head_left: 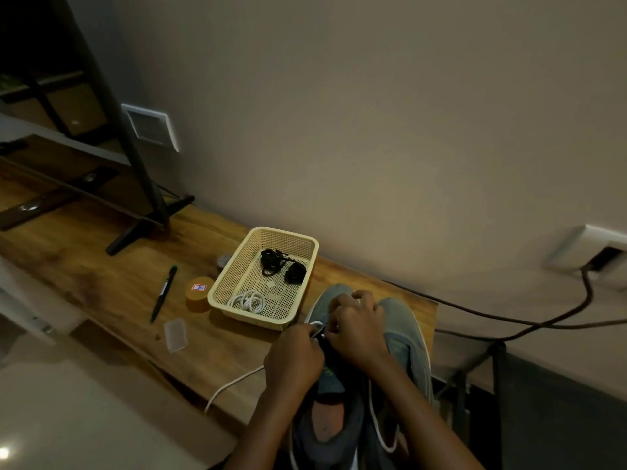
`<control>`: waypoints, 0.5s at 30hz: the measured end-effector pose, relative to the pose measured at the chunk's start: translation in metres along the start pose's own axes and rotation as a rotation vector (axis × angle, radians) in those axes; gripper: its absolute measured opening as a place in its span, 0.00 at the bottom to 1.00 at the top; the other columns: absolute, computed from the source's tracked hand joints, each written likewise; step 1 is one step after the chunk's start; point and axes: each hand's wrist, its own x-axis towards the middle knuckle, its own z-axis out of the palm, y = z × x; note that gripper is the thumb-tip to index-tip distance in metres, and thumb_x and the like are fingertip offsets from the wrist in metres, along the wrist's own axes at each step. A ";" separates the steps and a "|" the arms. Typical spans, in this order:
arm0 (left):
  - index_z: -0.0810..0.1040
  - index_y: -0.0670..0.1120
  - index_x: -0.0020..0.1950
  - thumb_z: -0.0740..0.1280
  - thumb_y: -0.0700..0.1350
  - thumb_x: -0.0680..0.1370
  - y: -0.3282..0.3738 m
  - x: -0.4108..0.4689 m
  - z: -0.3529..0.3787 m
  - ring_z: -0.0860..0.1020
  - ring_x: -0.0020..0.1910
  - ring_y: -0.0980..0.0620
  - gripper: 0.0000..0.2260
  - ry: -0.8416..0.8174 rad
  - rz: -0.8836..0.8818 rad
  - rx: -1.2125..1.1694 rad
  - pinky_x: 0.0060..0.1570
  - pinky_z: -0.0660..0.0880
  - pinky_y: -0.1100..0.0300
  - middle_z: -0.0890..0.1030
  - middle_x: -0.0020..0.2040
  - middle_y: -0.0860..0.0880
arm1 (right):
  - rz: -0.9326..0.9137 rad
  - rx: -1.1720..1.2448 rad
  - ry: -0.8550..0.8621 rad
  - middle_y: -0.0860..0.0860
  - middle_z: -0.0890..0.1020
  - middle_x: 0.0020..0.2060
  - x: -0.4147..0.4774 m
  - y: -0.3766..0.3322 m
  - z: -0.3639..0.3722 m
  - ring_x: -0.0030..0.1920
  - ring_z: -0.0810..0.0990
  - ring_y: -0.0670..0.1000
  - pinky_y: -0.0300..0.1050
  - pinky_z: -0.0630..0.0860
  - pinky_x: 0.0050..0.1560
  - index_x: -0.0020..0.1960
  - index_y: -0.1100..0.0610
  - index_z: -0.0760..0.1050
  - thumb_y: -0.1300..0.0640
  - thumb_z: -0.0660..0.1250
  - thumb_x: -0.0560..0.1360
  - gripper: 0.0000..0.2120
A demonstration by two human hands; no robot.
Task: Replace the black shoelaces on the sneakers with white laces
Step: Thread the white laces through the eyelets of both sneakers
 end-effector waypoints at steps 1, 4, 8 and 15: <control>0.73 0.55 0.67 0.59 0.45 0.80 0.000 0.000 0.000 0.74 0.62 0.48 0.16 0.003 0.010 0.003 0.56 0.71 0.56 0.77 0.63 0.50 | -0.003 -0.010 0.004 0.45 0.73 0.62 0.000 -0.001 0.000 0.69 0.58 0.55 0.49 0.59 0.60 0.51 0.56 0.80 0.55 0.61 0.76 0.11; 0.72 0.55 0.68 0.60 0.46 0.79 0.000 0.000 0.001 0.74 0.63 0.49 0.17 0.004 0.041 0.014 0.57 0.71 0.56 0.77 0.63 0.51 | 0.000 -0.041 0.036 0.45 0.74 0.60 -0.001 -0.003 0.001 0.67 0.60 0.55 0.49 0.56 0.58 0.50 0.56 0.80 0.56 0.61 0.75 0.11; 0.74 0.56 0.66 0.60 0.45 0.78 -0.001 -0.001 0.001 0.75 0.61 0.49 0.17 -0.002 0.079 0.046 0.55 0.73 0.55 0.78 0.61 0.51 | 0.053 0.004 0.016 0.45 0.74 0.59 0.000 -0.004 0.003 0.66 0.61 0.54 0.51 0.51 0.61 0.47 0.55 0.81 0.55 0.62 0.75 0.10; 0.71 0.56 0.68 0.59 0.45 0.80 -0.003 0.001 0.004 0.74 0.63 0.50 0.17 0.019 0.083 0.028 0.58 0.72 0.55 0.76 0.64 0.51 | 0.157 0.070 -0.116 0.46 0.72 0.62 -0.001 0.006 -0.010 0.68 0.57 0.55 0.62 0.48 0.70 0.43 0.54 0.80 0.55 0.64 0.74 0.06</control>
